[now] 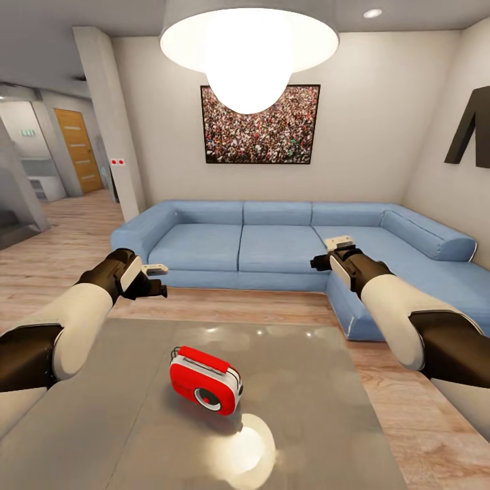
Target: Turn on the radio receiver that's on the table in the living room.
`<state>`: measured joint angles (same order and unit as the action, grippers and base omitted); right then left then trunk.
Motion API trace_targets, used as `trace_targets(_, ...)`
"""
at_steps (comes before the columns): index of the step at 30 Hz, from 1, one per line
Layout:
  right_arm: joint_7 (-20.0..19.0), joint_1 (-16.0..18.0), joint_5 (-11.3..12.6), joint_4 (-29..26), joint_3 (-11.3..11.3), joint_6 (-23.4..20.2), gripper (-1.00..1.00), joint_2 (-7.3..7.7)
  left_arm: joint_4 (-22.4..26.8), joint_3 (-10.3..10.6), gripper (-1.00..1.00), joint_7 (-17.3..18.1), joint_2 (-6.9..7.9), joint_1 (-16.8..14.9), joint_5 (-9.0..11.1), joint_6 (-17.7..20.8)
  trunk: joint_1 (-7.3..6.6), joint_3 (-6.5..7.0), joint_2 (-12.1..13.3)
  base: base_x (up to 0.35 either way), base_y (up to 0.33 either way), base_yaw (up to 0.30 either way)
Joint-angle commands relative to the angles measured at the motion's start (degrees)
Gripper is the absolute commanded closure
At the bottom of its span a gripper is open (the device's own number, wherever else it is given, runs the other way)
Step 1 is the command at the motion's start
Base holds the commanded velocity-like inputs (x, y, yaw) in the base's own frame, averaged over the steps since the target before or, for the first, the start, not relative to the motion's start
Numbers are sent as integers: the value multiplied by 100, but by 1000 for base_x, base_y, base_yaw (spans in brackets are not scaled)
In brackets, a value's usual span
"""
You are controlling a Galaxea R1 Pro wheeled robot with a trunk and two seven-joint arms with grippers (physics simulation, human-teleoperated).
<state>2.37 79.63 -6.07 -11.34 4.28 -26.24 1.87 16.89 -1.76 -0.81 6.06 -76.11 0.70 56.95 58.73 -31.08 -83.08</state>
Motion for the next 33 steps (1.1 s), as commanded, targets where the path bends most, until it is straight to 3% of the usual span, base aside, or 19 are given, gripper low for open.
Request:
trace_targets(1,0,0,-2,0,-2,0,-100,2,3,0,-100,1,0,0,0,0,0,0,0,0,41,0)
trace_targets(22,0,0,0,0,2,5,-100,74,-7,0,-100,2,0,0,0,0,0,0,0,5,249,0)
trace_targets(33,0,0,0,0,3,5,-100,76,-9,0,-100,2,0,0,0,0,0,0,0,155,229,0)
